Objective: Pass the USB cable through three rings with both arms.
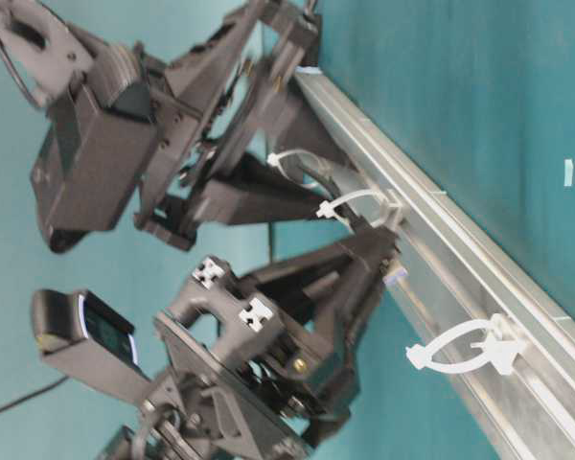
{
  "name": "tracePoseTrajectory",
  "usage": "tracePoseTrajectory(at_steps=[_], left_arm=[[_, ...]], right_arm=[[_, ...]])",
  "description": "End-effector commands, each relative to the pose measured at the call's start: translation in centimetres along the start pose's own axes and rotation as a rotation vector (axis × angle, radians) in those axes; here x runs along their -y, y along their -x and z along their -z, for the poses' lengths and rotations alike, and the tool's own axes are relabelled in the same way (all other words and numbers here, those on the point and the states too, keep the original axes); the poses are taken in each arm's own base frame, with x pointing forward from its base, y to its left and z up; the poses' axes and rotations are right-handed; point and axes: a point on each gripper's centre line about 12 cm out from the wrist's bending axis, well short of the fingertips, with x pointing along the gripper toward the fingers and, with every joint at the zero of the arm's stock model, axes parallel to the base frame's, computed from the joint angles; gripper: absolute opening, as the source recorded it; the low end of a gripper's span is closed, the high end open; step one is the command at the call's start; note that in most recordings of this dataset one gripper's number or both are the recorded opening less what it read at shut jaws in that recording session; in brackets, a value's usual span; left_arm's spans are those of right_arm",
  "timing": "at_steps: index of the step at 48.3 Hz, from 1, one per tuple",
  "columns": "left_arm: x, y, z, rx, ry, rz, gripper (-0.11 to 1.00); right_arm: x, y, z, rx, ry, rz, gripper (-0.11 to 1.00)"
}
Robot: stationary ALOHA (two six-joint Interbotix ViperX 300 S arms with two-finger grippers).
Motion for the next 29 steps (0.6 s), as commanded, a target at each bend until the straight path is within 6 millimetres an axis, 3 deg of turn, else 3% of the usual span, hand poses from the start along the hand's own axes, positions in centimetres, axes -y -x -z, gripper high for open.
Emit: tracePoseTrajectory(at_steps=[1,12,21,29], left_arm=[[1.2,1.0,-0.4,0.021,-0.003,0.036,0.13],[1.1,2.2,0.6,0.006,0.047,0.042,0.12],[1.6,2.9,0.0,0.025,0.062,0.063,0.10],[2.1,3.1,-0.3,0.035,0.061,0.077,0.10]], right_arm=[[0.4,1.1,-0.4,0.019,-0.025,0.030,0.86],[0.9,3.0,-1.4,0.053,-0.044,0.082,0.81],[0.0,2.5,-3.7,0.088,0.002,0.085,0.80],[0.0,1.3,-3.8,0.090,0.004,0.092,0.80]])
